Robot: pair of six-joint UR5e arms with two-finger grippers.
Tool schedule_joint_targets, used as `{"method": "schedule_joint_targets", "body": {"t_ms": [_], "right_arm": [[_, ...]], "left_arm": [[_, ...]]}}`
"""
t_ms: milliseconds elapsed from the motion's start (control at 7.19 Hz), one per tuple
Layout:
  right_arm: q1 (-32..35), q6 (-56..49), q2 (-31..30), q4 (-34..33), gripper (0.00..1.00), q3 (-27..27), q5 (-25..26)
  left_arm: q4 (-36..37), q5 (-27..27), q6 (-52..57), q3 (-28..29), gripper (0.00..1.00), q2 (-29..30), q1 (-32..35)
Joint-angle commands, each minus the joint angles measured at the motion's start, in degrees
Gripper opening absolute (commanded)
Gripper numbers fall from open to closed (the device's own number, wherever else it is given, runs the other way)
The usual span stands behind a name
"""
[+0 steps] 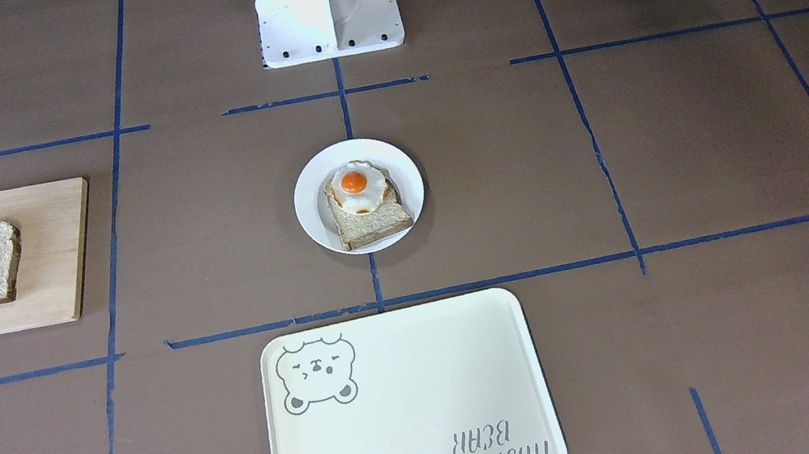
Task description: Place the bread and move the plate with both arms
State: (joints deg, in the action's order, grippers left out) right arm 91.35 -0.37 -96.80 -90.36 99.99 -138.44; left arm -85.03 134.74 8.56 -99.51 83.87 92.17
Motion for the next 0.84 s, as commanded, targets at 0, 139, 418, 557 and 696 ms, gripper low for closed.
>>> {"method": "schedule_joint_targets", "body": {"t_ms": [0,139,418,557,696], "right_arm": [[-0.29,3.95,-0.06,1.41,1.0,-0.5,-0.68],[-0.99,6.24,0.2,1.5,1.0,-0.67,-4.34],[-6.77,18.23,-0.06,11.54,1.0,0.82,-3.68],[-10.1,26.92,-1.63,19.44,1.0,0.73,-2.63],[-14.14,31.53,-3.12,25.0,1.0,0.47,-0.36]], "left_arm": [[0.04,0.0,-0.04,-0.51,1.0,-0.2,0.02],[0.04,0.0,-0.04,-0.6,1.0,-0.29,0.02],[0.04,0.0,-0.04,-0.95,1.0,-0.29,0.02],[0.04,0.0,-0.04,-1.3,1.0,-0.37,0.02],[0.04,0.0,-0.04,-1.39,1.0,-0.55,0.02]]}}
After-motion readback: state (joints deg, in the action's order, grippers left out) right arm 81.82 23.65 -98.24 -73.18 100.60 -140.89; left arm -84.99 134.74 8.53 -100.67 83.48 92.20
